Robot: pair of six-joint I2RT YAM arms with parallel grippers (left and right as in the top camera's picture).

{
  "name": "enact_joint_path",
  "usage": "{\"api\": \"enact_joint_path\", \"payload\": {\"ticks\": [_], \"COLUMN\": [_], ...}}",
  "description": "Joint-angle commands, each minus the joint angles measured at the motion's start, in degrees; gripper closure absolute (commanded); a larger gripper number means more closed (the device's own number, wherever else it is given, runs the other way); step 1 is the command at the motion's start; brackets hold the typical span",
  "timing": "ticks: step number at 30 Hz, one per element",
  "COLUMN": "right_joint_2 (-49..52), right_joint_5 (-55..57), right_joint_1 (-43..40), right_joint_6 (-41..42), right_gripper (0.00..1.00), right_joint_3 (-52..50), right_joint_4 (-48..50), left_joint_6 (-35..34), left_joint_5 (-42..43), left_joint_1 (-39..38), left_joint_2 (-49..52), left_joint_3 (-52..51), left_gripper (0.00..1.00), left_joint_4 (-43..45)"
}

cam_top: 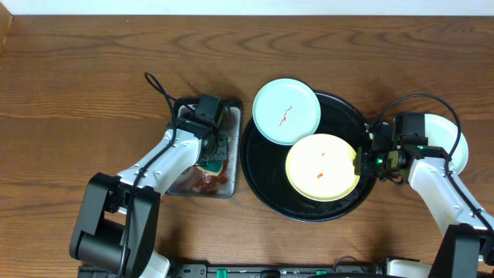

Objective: Clean dirty plates on tray and stack at the side

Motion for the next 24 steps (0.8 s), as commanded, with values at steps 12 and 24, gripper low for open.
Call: {"api": "enact_joint_path", "payload": {"ticks": [12, 24], "right_joint_2": [-0.07, -0.09], "right_joint_5": [0.11, 2.40], "right_joint_1": [0.48, 2.82], "right_joint_6": [0.37, -3.26], "right_gripper": [0.99, 0.99], "right_joint_3": [-0.31, -0.31], "right_joint_4": [0.46, 5.18], "left_joint_6": [9.31, 15.39], "left_joint_5": [11.85, 38.69], "left_joint_1": [1.44, 15.45], "left_joint_2": [-5.07, -13.70], "left_joint_3": [-0.61, -0.61], "left_gripper": [0.93, 0.93], "left_joint_4": [0.09, 0.55]}}
